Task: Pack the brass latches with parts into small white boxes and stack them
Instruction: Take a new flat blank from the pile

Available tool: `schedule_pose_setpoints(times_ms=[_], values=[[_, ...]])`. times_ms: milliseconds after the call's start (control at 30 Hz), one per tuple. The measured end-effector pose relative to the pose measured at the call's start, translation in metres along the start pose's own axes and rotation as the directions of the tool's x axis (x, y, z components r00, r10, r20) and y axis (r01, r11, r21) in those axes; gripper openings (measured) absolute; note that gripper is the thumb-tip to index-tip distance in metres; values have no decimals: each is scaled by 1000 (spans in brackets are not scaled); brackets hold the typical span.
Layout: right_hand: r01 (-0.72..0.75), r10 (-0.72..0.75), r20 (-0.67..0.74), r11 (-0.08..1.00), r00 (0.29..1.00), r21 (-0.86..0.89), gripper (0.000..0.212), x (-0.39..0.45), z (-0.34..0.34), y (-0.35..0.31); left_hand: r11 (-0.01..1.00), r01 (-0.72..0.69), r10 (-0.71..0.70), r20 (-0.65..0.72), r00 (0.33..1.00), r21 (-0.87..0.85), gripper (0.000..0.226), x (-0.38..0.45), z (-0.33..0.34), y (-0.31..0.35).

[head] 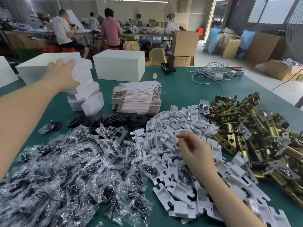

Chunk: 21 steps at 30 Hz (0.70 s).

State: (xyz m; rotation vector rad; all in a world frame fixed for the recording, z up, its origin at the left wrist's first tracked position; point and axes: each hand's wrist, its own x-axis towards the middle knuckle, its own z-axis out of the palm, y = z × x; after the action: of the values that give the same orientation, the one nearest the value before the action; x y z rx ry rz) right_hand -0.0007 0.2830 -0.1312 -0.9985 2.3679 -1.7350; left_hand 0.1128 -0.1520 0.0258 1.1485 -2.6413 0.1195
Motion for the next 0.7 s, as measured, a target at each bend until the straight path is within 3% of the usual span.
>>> schedule_pose_setpoints(times_ms=[333,500,600,700], values=[[-2,2,-9,1000,1000,24,19,1,1,0,959,172,-194,-79,978,-224,97,-12,11,7],[-1,1,-9,1000,1000,22,20,0,0,-3,953,195,-232,-147,962,-231,90,-27,-1,23],[1,-1,-12,1000,1000,18,22,-1,-1,-5,961,110,-197,-347,917,-255,65,-40,-18,39],[0,0,-18,1000,1000,13,25,-1,-2,-7,905,-135,-121,-549,827,-402,47,-55,-44,66]])
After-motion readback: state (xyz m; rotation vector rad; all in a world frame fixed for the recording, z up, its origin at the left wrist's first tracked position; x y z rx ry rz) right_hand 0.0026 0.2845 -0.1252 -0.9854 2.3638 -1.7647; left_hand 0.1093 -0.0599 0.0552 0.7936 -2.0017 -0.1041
